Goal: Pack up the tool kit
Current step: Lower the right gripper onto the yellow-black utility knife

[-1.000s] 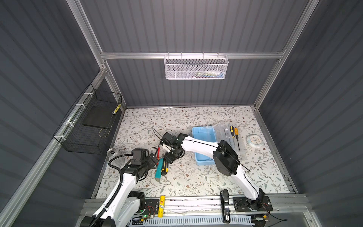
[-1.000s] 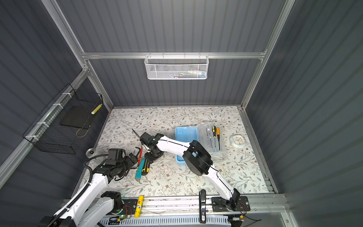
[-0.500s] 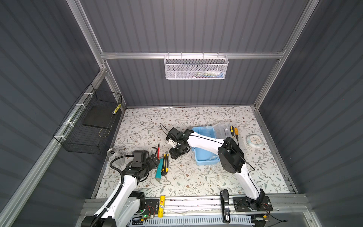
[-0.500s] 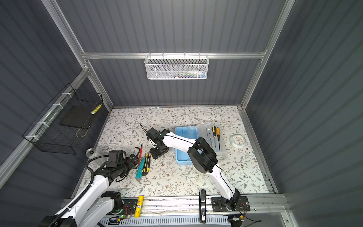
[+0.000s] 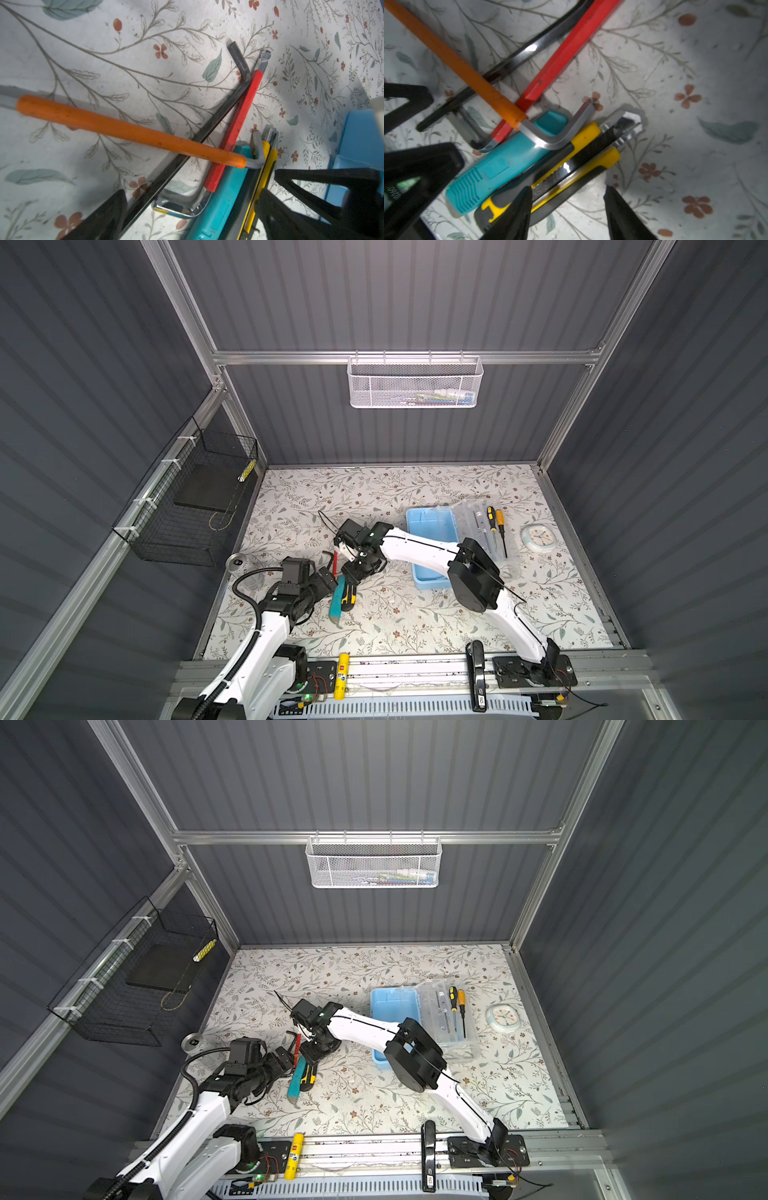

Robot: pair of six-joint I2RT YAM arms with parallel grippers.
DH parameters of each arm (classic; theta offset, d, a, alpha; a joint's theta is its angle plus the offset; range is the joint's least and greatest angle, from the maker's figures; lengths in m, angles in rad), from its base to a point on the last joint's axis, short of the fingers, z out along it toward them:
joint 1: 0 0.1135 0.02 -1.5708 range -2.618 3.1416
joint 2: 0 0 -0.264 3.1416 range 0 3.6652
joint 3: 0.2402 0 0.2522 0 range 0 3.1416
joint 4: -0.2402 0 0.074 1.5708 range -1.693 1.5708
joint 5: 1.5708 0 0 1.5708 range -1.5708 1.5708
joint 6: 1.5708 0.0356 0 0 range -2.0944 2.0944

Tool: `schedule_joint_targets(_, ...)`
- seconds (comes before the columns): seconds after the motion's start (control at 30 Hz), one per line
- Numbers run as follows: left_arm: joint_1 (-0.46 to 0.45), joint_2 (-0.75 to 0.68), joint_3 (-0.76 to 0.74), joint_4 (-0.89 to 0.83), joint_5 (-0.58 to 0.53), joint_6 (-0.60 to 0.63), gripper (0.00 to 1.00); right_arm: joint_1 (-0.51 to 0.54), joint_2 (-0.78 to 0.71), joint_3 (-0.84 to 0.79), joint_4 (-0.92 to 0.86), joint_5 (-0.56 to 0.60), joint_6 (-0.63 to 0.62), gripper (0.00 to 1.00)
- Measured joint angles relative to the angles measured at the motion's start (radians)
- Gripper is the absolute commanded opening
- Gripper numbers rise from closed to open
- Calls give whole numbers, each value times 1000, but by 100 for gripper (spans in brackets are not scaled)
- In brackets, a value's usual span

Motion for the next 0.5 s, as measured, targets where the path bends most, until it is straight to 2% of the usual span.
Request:
schedule_joint_targets(0.27, 0, -18, -18, 5, 3, 3, 99, 5, 6, 2, -24, 56, -26, 58)
schedule_joint_targets(0.5, 0, -29, -55, 58, 21, 4, 100, -18, -67, -108, -14, 106, -106, 59)
